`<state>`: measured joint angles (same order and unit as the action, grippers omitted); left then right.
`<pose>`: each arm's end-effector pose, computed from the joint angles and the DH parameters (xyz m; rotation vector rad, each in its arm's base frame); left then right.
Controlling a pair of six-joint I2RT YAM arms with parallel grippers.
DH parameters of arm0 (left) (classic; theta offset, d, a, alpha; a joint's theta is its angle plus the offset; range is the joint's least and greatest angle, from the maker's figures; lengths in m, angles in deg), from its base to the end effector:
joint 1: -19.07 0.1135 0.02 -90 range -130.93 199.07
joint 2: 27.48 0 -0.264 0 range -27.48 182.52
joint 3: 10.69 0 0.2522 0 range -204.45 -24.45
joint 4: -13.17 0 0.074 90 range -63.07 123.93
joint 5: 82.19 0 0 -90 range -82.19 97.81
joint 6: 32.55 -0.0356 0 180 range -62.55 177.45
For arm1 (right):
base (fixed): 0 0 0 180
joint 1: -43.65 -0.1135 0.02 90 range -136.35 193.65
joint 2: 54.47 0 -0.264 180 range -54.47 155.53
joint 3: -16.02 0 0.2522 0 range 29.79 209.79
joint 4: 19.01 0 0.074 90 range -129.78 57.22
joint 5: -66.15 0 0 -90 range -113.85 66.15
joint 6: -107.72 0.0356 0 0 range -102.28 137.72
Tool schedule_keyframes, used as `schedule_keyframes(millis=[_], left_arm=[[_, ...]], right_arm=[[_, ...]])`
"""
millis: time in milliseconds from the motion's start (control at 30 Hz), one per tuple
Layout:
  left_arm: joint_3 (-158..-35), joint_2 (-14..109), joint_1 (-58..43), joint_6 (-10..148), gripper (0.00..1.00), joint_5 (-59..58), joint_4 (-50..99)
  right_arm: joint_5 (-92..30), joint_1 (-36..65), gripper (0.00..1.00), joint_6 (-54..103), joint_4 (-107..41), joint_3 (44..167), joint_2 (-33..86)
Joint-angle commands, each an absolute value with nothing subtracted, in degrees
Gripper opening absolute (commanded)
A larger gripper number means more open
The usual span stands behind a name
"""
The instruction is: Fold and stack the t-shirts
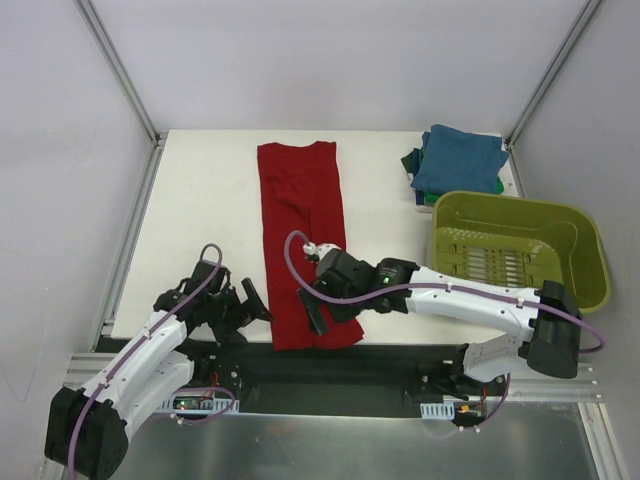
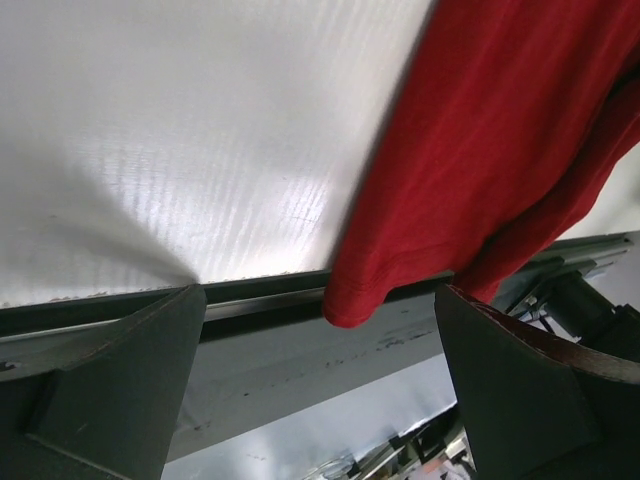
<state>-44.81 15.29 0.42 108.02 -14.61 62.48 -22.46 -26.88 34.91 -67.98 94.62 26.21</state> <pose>0.1210 -0.0552 0.1642 -0.6080 2.6971 -0.9004 0.1002 0.2808 0.2796 -1.1432 2.3006 0.6070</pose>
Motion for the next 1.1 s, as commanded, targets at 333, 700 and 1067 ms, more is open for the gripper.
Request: schedule_keyframes(millis=[333,700,1067], left_arm=[[-41.2,24.2,-9.4,114.9,0.70,-15.0,51.5],[-43.1,34.6,-11.9,114.6,0.49,-14.4,47.3],[-41.6,35.4,-13.0,114.8,0.00,-14.5,46.9]], right_arm=[[-28.2,-12.7,0.80,43.5,-62.0,74.9,24.4],[-33.8,-10.7,0.37,42.6,-56.5,74.7,31.8],[-39.1,-12.3,0.01,51.5,-50.1,66.3,30.8]])
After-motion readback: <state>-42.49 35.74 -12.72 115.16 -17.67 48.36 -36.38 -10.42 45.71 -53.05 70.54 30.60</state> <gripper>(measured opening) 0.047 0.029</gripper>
